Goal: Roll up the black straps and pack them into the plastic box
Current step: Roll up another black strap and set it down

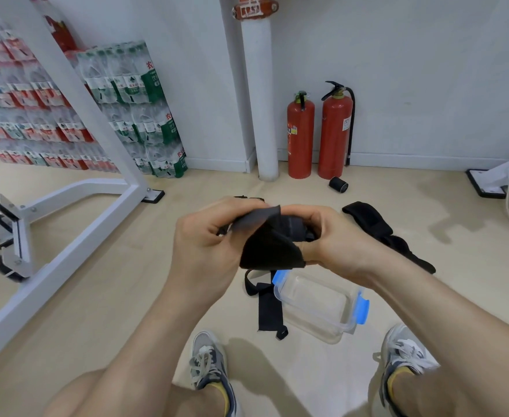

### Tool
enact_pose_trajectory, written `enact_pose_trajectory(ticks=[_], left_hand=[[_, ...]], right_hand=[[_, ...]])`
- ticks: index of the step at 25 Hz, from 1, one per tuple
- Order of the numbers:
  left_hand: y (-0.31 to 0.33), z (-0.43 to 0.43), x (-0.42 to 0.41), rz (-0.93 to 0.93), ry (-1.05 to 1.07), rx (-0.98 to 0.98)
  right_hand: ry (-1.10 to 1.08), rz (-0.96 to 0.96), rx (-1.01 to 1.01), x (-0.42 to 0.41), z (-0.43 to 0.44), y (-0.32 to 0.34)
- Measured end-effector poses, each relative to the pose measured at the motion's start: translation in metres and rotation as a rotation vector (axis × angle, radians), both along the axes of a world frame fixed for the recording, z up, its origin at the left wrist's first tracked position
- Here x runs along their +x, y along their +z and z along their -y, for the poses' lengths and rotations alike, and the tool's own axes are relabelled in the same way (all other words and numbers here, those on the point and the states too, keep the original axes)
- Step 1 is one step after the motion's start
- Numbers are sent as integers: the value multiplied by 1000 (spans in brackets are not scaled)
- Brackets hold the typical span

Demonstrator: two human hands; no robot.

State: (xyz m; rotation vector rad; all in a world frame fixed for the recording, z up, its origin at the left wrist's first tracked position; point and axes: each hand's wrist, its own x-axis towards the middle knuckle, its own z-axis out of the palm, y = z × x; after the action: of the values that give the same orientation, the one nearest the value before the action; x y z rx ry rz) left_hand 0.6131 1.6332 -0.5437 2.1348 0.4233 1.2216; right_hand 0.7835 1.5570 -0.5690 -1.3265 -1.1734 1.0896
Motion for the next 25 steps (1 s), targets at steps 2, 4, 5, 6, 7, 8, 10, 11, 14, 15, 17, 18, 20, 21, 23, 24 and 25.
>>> enact_pose_trajectory(ticks=[2, 4, 5, 6, 7, 8, 10, 11, 14, 15, 17, 18, 20, 21, 23, 24, 25], left_hand=[[-2, -4, 1, 20, 86, 3], [-5, -8, 6, 39, 160, -178], [-7, -10, 10, 15, 191, -277], [-8, -12, 12, -33, 217, -318], [-11, -13, 13, -96, 242, -298], [-13, -15, 13, -150, 257, -259], [-16, -17, 13, -219, 262, -151], [-18, -18, 13, -244, 263, -93], [-18, -18, 14, -272, 293, 75], [-18, -17, 14, -248, 294, 112], [-21, -14, 14, -202, 281, 153], [-23, -13, 14, -191, 278, 186], [-27, -13, 13, -159, 286, 270], [-27, -14, 12, -136, 296, 335], [-27, -17, 11, -112, 324, 512], [-27, -18, 10, -115, 314, 585], [-27, -18, 11, -128, 287, 609]], right_hand=[[38, 47, 28, -5, 1, 0], [52, 89, 65, -10, 2, 3], [48, 127, 82, -11, 3, 5], [47, 180, 95, -13, 4, 7], [45, 244, 98, -13, 4, 8], [40, 305, 97, -13, 5, 9], [29, 365, 83, -10, 7, 12], [26, 359, 71, -8, 8, 13], [15, 193, 5, -1, 10, 14], [53, 91, -23, 1, 11, 14], [153, -95, -145, 5, 13, 16], [192, -142, -224, 7, 14, 18], [235, -215, -296, 9, 16, 19], [242, -289, -282, 9, 16, 20], [209, -447, -253, 6, 14, 19], [157, -495, -258, 4, 13, 18], [81, -498, -258, 2, 11, 16]])
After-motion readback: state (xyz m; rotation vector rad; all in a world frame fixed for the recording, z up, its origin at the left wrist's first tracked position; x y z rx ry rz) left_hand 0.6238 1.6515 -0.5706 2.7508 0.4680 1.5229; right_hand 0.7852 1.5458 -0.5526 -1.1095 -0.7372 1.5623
